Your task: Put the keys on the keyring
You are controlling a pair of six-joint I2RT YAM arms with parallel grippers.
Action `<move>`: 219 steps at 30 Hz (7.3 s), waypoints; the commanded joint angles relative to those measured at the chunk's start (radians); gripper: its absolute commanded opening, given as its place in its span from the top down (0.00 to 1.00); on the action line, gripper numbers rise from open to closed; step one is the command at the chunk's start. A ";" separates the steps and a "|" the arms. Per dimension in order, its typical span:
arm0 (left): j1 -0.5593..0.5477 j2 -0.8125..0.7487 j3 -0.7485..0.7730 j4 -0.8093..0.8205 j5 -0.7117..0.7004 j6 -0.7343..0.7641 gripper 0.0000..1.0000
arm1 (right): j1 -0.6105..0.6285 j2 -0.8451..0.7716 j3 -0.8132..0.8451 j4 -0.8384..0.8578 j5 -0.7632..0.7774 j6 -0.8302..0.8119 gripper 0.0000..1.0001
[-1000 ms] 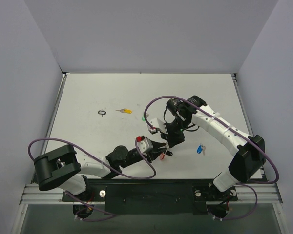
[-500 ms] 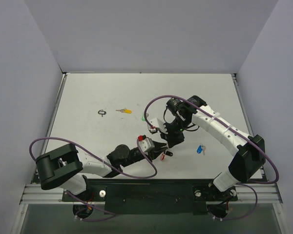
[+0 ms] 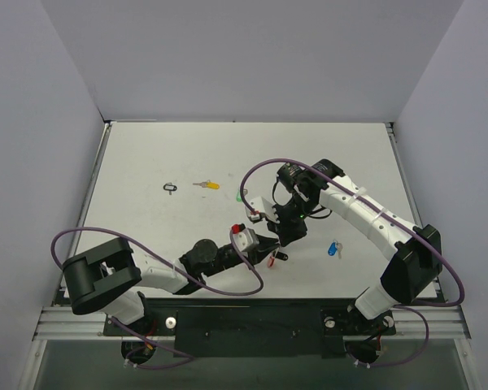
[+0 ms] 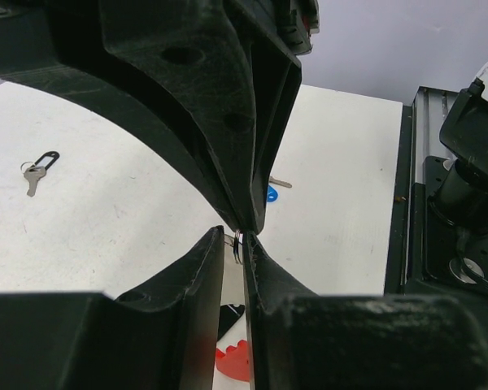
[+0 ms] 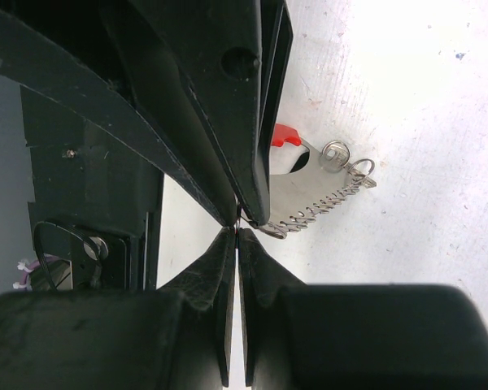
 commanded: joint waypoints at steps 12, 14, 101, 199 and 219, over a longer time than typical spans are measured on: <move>0.010 0.017 0.039 0.032 0.037 -0.019 1.00 | -0.009 -0.033 0.006 -0.037 -0.047 -0.007 1.00; 0.014 0.015 0.034 0.051 0.037 -0.039 1.00 | -0.010 -0.036 0.009 -0.035 -0.055 -0.004 1.00; 0.151 0.055 0.003 0.425 0.086 -0.283 1.00 | -0.214 0.001 -0.120 0.047 -0.457 -0.245 0.89; 0.051 0.160 0.100 0.351 0.056 -0.048 0.68 | 0.106 0.256 0.299 -0.322 0.407 0.171 1.00; 0.045 0.135 0.065 0.424 0.013 -0.057 0.67 | 0.077 0.251 0.308 -0.331 0.315 0.137 1.00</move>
